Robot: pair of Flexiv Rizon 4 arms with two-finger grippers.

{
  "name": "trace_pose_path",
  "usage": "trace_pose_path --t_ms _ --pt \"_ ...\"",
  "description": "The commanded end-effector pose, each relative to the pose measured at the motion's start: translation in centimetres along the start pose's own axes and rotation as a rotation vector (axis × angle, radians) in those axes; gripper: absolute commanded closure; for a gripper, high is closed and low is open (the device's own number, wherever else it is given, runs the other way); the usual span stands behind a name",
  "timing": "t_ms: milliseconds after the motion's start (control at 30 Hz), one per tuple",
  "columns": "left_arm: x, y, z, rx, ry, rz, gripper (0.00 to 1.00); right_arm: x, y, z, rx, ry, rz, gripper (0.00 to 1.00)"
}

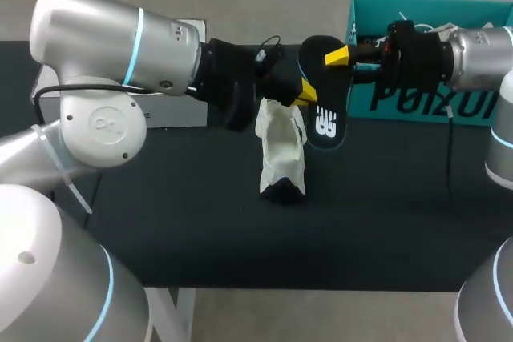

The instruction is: Take the shoe out of the shoebox, open the shoe tongue, remove and reinsert the insole, then place the shoe into the shoebox

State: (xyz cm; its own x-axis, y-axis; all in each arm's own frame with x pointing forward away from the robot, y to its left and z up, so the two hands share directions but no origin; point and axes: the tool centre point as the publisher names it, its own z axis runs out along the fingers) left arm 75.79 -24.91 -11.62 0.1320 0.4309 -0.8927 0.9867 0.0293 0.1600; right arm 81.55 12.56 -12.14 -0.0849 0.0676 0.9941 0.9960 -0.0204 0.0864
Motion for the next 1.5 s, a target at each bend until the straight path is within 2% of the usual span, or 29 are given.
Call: trace_pose_path --t_ms 33,400,433,467,700,867,1033,1167,1367,1500 --pt "0.2 0.2 0.4 0.005 0.009 0.000 1.00 -0.1 0.0 0.0 -0.002 0.000 0.002 1.00" --pt "0.3 0.1 0.6 0.000 0.022 -0.004 1.00 -0.4 -0.1 -0.2 -0.001 0.007 0.020 1.00" --pt "0.3 0.1 0.6 -0.004 0.025 -0.007 0.29 -0.4 0.0 -0.2 -0.002 0.005 0.023 1.00" --pt "0.3 0.2 0.6 -0.004 0.026 -0.008 0.00 -0.5 0.0 -0.3 -0.003 0.003 0.026 1.00" --pt "0.5 0.5 -0.9 0.057 0.136 -0.048 0.00 -1.0 0.4 -0.3 0.003 -0.039 0.029 1.00" --pt "0.4 1.0 -3.3 0.143 0.290 -0.075 0.00 -1.9 0.7 0.0 0.026 -0.064 0.034 1.00" --pt "0.0 1.9 -5.0 0.188 0.447 -0.113 0.00 -3.2 0.7 0.4 0.036 -0.102 0.049 1.00" --pt "-1.1 2.9 -5.5 0.183 0.583 -0.127 0.00 -4.4 0.7 0.6 0.037 -0.130 0.062 1.00" --pt "-2.2 3.3 -5.4 0.244 0.820 -0.115 0.00 -5.6 0.9 0.8 0.038 -0.149 0.079 1.00" --pt "-2.6 4.0 -4.9 0.234 0.900 -0.033 0.00 -6.2 1.0 0.8 0.039 -0.154 0.084 1.00"
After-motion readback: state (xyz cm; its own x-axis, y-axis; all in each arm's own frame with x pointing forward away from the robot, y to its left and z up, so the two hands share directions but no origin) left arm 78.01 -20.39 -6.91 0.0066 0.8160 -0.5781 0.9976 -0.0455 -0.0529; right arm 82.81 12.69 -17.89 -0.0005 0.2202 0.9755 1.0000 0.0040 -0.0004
